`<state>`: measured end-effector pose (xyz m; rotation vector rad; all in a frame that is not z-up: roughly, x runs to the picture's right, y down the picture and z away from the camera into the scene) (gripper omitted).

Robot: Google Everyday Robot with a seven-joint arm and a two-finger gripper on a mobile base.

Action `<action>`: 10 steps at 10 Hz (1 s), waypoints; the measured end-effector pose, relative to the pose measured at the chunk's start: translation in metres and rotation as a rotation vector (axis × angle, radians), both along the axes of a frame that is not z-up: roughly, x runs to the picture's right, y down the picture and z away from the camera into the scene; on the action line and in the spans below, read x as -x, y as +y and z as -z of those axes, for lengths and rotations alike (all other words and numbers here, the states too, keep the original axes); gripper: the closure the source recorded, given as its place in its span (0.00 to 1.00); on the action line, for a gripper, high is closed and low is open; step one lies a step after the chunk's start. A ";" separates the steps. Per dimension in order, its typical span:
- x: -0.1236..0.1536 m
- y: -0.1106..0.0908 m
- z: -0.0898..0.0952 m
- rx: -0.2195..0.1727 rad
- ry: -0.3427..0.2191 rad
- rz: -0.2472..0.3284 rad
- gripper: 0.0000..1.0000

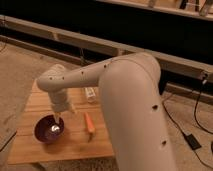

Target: Drag the ceramic bowl in a circle

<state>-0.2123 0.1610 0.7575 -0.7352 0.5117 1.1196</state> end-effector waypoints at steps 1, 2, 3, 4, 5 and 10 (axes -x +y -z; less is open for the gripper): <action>0.006 0.006 -0.008 0.009 -0.010 0.022 0.35; 0.010 0.009 -0.015 0.014 -0.017 0.034 0.35; 0.013 0.011 -0.020 0.017 -0.023 0.040 0.35; 0.017 0.013 -0.029 0.023 -0.027 0.043 0.35; 0.019 0.014 -0.034 0.027 -0.030 0.042 0.35; 0.027 0.023 -0.054 0.055 -0.072 0.017 0.57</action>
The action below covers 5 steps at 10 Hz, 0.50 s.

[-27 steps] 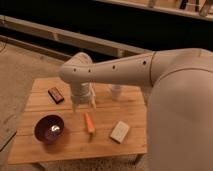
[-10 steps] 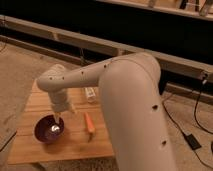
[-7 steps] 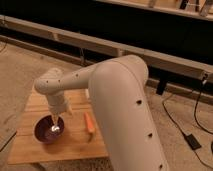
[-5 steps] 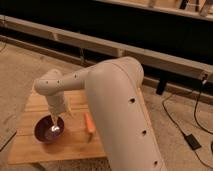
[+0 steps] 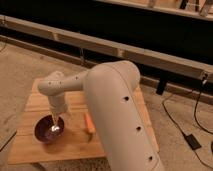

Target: Drag the ceramic bowl in a circle

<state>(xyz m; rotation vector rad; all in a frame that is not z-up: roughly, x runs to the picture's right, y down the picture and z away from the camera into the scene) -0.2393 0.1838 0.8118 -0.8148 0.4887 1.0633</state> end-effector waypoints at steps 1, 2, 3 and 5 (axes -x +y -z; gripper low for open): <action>0.001 0.001 -0.002 0.004 -0.013 -0.001 0.70; 0.001 0.002 -0.004 0.007 -0.021 -0.002 0.81; 0.000 0.001 -0.005 0.008 -0.022 -0.003 0.89; -0.007 -0.002 -0.007 0.010 -0.012 -0.008 1.00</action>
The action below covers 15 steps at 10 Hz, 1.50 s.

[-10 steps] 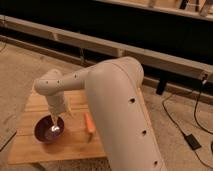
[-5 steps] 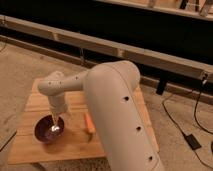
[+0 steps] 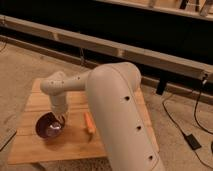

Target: Drag the ceramic bowl in a circle

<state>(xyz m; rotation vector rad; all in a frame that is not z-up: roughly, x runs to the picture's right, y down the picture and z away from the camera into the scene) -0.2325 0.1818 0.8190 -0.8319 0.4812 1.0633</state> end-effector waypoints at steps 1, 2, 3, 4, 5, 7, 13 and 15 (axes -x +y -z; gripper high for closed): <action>-0.009 -0.004 -0.004 0.000 0.018 -0.006 1.00; -0.020 -0.009 -0.008 -0.002 0.046 -0.019 1.00; -0.026 -0.013 -0.012 -0.005 0.063 -0.029 1.00; -0.034 -0.018 -0.016 -0.008 0.082 -0.040 1.00; -0.040 -0.023 -0.021 -0.009 0.099 -0.052 1.00; -0.049 -0.035 -0.034 -0.024 0.118 -0.062 1.00; -0.022 -0.066 -0.059 -0.066 0.061 -0.044 1.00; 0.007 -0.063 -0.057 -0.064 0.018 -0.009 1.00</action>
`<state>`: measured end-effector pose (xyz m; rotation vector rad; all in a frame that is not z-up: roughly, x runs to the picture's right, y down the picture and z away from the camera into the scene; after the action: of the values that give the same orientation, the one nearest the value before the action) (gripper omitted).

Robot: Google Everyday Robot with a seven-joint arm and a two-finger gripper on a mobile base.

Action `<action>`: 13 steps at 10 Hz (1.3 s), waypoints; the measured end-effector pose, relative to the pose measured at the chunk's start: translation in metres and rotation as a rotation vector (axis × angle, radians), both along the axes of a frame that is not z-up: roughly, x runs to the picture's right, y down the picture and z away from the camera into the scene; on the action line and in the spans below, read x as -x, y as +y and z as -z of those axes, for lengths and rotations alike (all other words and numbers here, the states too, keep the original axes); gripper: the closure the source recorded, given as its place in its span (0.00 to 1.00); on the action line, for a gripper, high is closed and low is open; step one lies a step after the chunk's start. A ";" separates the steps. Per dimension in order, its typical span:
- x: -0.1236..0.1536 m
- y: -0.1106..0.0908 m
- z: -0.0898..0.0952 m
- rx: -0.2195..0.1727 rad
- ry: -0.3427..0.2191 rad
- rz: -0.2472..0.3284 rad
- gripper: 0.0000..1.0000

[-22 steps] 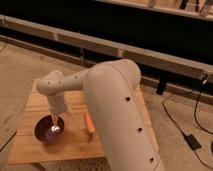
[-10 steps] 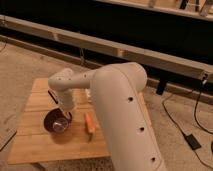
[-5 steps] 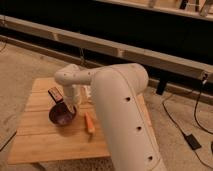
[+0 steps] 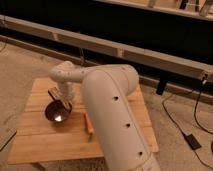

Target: Drag the ceramic bowl in a circle

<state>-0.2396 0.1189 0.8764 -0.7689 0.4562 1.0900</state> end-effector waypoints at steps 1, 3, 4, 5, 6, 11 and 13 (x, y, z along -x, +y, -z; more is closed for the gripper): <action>0.012 0.004 0.003 0.004 -0.017 0.018 1.00; 0.038 0.017 0.017 0.013 -0.067 0.071 1.00; 0.044 0.022 0.027 0.018 -0.082 0.092 1.00; 0.046 0.024 0.033 0.021 -0.089 0.104 1.00; 0.046 0.027 0.044 0.025 -0.097 0.120 1.00; 0.002 0.056 0.088 0.088 -0.060 0.209 1.00; -0.026 0.062 0.094 0.114 -0.018 0.229 1.00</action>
<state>-0.2136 0.1810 0.7826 -0.8042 0.5805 0.8488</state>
